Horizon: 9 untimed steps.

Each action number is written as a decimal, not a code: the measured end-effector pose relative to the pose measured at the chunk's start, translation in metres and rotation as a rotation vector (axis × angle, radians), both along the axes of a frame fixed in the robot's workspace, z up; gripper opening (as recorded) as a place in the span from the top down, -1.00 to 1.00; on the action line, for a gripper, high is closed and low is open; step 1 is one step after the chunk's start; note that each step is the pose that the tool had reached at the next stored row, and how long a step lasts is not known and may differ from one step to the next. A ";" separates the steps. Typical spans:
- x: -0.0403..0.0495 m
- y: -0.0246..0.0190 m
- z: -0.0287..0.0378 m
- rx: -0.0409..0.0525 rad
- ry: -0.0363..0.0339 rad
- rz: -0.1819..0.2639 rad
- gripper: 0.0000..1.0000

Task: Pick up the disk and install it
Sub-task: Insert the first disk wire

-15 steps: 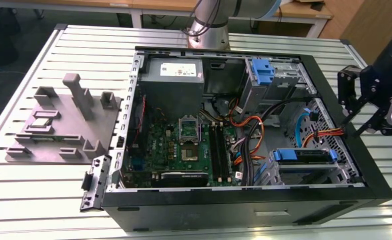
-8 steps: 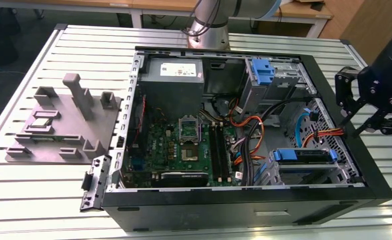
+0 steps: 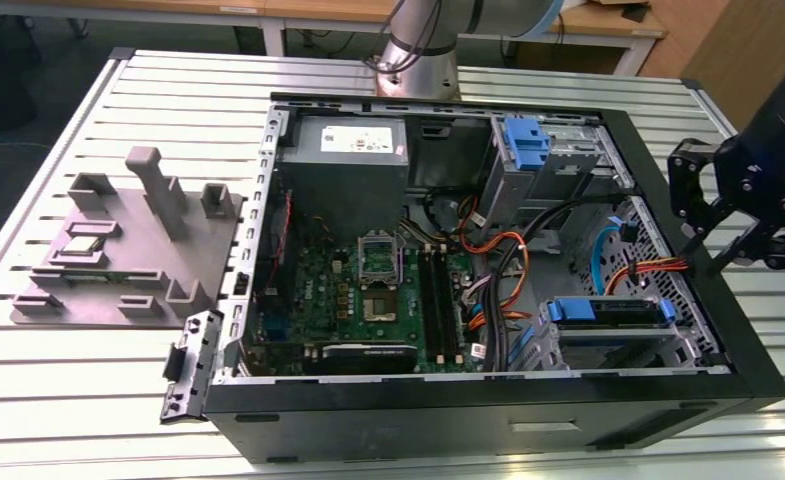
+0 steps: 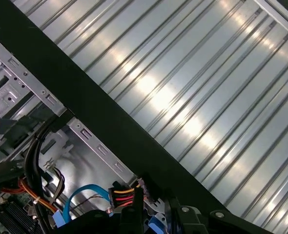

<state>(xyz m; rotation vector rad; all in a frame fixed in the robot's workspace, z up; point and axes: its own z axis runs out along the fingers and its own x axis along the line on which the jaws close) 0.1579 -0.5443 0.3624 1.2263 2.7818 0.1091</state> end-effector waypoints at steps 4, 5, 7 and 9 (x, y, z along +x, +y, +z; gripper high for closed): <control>-0.0009 0.0000 -0.0006 -0.0062 -0.0009 0.021 0.37; -0.0009 -0.0001 -0.0008 -0.0061 -0.0010 0.037 0.37; -0.0010 -0.0001 -0.0012 -0.0060 -0.0010 0.072 0.37; -0.0010 0.0000 -0.0018 -0.0059 -0.0012 0.109 0.37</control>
